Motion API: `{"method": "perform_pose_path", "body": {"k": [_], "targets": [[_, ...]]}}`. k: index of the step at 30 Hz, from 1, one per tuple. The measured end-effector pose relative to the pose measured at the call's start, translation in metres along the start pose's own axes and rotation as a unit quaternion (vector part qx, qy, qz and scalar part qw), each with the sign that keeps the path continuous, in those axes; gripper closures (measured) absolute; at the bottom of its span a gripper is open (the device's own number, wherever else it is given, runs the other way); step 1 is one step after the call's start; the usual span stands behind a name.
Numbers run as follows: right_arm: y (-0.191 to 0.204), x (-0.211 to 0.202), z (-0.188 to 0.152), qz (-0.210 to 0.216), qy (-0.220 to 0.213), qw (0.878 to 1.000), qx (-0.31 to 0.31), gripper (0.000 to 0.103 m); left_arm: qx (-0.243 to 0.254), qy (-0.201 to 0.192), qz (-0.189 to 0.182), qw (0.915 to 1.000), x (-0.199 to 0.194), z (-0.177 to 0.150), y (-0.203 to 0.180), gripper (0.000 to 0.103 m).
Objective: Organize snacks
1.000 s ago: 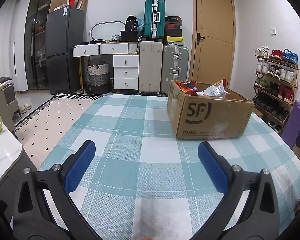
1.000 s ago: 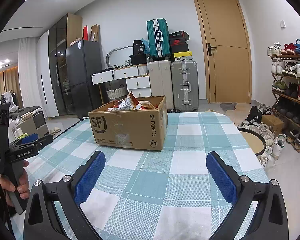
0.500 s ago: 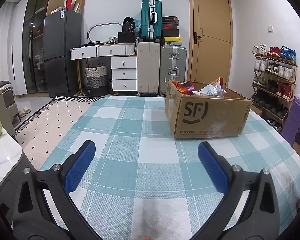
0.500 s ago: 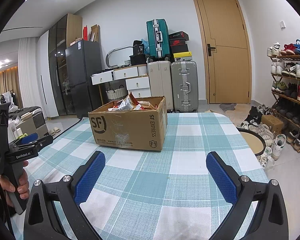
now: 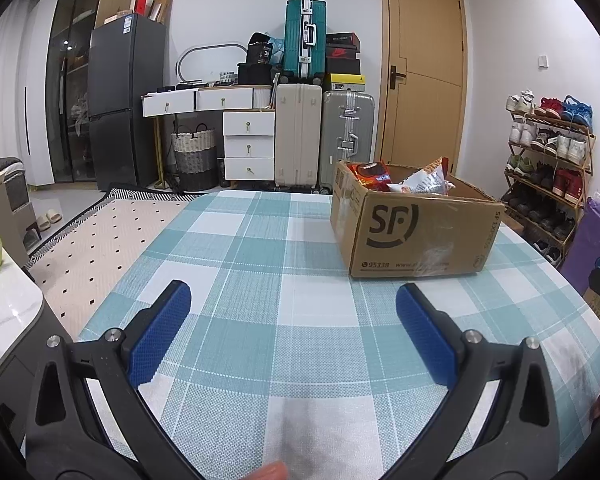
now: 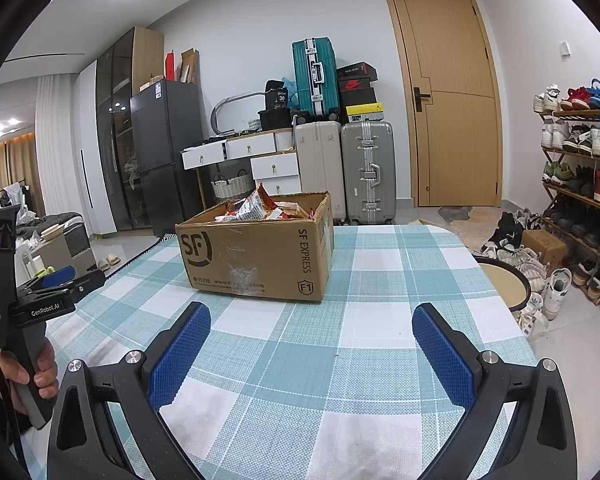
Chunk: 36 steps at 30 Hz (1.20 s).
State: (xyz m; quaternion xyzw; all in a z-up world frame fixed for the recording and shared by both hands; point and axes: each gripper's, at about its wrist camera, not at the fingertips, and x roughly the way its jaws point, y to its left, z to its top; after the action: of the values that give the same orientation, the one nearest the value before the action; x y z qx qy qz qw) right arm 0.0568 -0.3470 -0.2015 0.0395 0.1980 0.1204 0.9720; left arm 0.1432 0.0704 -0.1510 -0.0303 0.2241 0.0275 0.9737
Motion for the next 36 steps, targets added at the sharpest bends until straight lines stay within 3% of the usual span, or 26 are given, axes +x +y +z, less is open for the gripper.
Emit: {"method": "perform_pose_path", "body": {"k": [36], "targets": [[-0.0036,-0.0005,-0.0020,-0.003,0.000,1.000,0.001,0.000,0.011,-0.004,-0.013,0.9998,0.0005,-0.0016,-0.0053,0.001]]}}
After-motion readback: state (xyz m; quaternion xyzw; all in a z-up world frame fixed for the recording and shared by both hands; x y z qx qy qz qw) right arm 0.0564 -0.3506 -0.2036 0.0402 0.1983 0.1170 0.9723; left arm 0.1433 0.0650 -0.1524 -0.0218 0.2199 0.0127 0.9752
